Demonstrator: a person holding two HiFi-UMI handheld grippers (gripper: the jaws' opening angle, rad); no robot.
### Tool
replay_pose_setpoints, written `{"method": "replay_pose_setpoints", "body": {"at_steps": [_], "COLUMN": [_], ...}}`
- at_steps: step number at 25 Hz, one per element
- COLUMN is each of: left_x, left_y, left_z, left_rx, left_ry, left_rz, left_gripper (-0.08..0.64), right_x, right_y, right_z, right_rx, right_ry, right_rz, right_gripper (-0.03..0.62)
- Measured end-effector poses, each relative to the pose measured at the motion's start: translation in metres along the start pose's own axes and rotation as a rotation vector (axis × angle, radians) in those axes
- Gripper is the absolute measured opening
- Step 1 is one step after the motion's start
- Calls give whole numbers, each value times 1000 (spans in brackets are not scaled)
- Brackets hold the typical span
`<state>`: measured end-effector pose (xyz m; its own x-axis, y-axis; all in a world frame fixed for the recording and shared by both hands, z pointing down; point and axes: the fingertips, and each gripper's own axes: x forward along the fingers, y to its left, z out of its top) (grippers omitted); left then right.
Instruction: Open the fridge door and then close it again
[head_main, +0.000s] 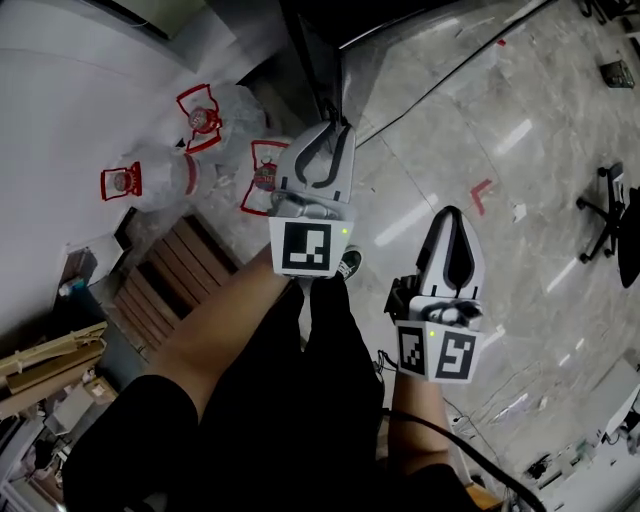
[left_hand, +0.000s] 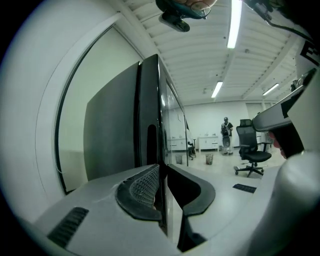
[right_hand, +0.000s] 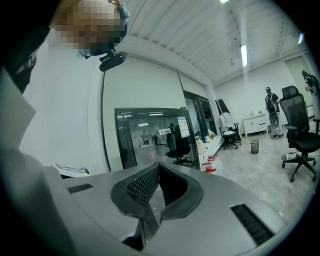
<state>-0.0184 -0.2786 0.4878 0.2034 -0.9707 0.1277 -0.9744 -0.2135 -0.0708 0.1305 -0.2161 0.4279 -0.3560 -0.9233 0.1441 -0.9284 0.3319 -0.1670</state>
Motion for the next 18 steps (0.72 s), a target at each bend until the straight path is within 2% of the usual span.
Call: {"method": "replay_pose_setpoints", "body": {"at_steps": [2, 4, 6, 8, 13, 18], "left_x": [-5, -19, -42, -67, -129, -182], "left_y": [2, 3, -1, -5, 5, 10], "left_z": [1, 7, 19, 36, 99, 174], "left_rx": [-13, -9, 12, -6, -96, -124], "left_ry": [10, 3, -12, -21, -33, -90], "left_rz": [18, 25, -6, -57, -148, -221], "left_gripper": [52, 21, 8, 8, 6, 6], "right_x": [-1, -6, -13, -21, -46, -74], "right_y": [7, 18, 33, 52, 101, 143], "right_z": [5, 13, 23, 35, 67, 108], "right_rx": [-5, -11, -18, -19, -22, -69], "right_ry": [-5, -12, -14, -13, -10, -41], "right_rz": [7, 18, 37, 59, 93, 133], "right_gripper": [15, 15, 15, 15, 15, 15]}}
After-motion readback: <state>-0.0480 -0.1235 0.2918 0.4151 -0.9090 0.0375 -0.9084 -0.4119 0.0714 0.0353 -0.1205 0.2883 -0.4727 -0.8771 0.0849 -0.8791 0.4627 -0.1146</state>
